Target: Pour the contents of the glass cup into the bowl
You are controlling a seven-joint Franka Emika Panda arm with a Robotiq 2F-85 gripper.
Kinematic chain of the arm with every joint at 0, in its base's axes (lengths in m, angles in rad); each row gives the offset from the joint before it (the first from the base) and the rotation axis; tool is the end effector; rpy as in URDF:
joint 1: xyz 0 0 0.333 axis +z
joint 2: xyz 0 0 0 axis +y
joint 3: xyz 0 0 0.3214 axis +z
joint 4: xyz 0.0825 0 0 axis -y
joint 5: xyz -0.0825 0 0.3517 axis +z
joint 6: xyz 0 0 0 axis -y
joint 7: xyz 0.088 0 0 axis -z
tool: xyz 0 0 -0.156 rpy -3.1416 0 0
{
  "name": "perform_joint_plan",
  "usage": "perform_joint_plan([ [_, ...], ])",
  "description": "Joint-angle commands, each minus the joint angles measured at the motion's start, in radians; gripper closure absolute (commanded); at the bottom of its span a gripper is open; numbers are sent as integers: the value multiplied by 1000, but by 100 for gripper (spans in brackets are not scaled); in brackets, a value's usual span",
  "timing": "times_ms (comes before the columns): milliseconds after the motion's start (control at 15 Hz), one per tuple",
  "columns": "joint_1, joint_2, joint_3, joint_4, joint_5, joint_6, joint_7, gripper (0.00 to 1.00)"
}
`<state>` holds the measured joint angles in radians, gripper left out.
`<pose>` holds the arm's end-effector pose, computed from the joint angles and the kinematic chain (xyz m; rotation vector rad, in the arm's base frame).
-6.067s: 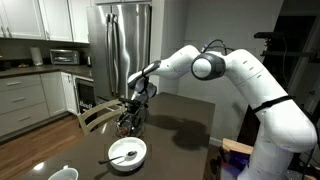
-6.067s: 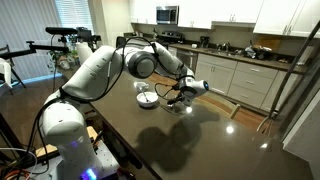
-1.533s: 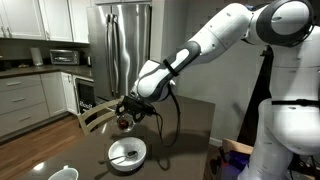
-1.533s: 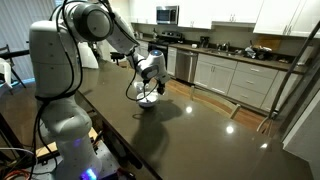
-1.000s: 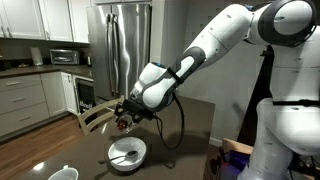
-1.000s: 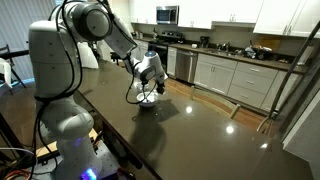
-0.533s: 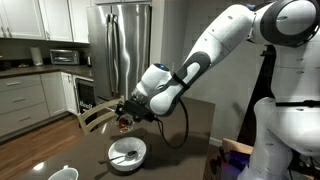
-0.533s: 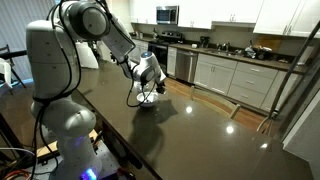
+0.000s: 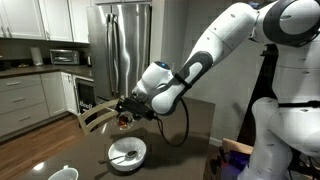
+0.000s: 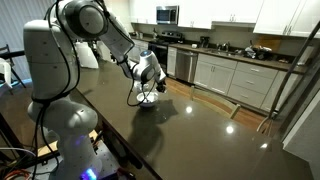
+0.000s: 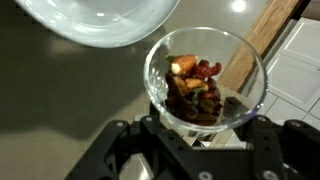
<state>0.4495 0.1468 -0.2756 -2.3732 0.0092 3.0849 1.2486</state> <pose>0.5499 0.0969 0.3194 -2.3448 1.3884 -0.6372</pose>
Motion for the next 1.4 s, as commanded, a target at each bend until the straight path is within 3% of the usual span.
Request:
perform_joint_plan([
  [0, 47, -22, -59, 6, -49, -10, 62, 58],
  [267, 60, -36, -69, 6, -23, -41, 40, 58],
  [400, 21, -77, 9, -3, 71, -122, -42, 58],
  [467, 46, -16, -43, 5, 10, -48, 10, 33],
  [933, 38, -51, -5, 4, 42, -105, 0, 33],
  [1000, 37, -51, -5, 4, 42, -105, 0, 58],
  [1067, 37, -48, -5, 5, 42, -101, -2, 58],
  [1333, 91, 22, -118, 9, -196, 97, 107, 58],
])
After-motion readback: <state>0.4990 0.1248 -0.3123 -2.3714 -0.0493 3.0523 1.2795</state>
